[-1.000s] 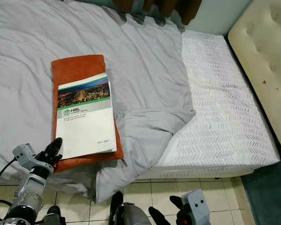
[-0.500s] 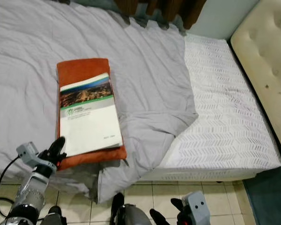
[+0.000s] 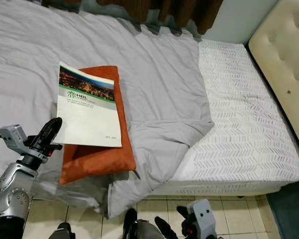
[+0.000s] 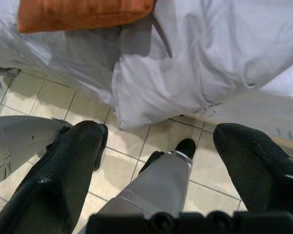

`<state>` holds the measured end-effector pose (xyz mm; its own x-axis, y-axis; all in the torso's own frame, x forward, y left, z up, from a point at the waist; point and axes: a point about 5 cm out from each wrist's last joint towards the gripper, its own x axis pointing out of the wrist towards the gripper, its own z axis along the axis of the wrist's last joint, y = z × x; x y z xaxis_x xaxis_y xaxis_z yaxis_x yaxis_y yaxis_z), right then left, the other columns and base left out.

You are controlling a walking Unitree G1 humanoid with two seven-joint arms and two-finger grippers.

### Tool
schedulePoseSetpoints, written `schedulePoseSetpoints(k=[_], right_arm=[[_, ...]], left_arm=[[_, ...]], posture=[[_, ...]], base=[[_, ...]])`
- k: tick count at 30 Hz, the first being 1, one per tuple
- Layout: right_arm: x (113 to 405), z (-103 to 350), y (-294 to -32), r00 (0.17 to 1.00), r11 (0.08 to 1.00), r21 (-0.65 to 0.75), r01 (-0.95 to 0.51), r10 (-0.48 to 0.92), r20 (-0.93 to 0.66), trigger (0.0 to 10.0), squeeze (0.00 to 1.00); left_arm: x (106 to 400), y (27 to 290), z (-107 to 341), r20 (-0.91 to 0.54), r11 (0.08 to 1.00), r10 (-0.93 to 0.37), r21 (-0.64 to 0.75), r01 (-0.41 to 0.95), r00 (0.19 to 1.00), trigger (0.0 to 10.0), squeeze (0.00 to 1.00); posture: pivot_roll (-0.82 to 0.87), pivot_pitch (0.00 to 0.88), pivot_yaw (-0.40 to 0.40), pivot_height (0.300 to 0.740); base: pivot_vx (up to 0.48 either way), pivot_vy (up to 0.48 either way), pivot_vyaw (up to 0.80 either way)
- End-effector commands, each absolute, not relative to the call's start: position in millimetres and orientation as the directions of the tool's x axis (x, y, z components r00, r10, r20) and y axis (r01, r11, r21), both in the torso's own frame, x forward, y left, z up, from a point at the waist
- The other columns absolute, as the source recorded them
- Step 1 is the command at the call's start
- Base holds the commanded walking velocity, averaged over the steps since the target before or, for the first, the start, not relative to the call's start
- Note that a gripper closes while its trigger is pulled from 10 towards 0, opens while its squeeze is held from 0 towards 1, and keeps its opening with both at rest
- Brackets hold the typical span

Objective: Clean up the room

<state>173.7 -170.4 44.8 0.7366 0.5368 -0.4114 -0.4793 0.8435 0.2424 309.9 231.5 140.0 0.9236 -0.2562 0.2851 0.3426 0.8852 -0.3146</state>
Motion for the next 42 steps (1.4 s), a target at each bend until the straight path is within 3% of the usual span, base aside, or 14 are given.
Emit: schedulePoseSetpoints(k=[1,8,21,30,42], right_arm=[[169.2,36.3,-177.5,0.738,0.863,0.239,-0.445,0.505,-0.449,10.0,0.00],[195.3,38.4,-171.2,0.802,0.887,0.214,-0.408,0.461,-0.380,10.0,0.00],[256.7,65.0,-163.3,0.922,0.927,0.212,-0.308,0.346,-0.174,10.0,0.00],[280.1,80.4,-161.2,0.949,0.938,0.205,-0.281,0.303,-0.087,10.0,0.00],[275.2,75.6,-172.3,0.970,0.965,0.159,-0.208,0.225,-0.096,10.0,0.00]], left_arm=[[306.7,212.5,137.5,0.247,0.886,-0.325,-0.258,0.386,0.913,0.0,0.00],[308.8,182.7,145.4,0.167,0.896,-0.435,-0.014,0.443,0.885,0.0,0.00],[337.2,174.2,181.3,0.157,0.877,-0.472,0.182,0.445,0.867,0.0,0.00],[351.9,177.3,163.8,0.085,0.899,-0.413,0.200,0.390,0.907,0.0,0.00],[351.1,179.1,134.5,0.022,0.900,-0.404,0.190,0.393,0.914,0.0,0.00]], posture=[[-0.11,0.247,-0.233,0.740],[-0.07,0.177,-0.189,0.740],[-0.01,0.000,-0.074,0.740],[-0.01,0.000,-0.060,0.740],[-0.03,0.000,-0.049,0.740]], base=[[0.000,0.000,0.00],[0.000,0.000,0.00],[0.000,0.000,0.00],[0.000,0.000,0.00],[0.236,-0.321,0.00]])
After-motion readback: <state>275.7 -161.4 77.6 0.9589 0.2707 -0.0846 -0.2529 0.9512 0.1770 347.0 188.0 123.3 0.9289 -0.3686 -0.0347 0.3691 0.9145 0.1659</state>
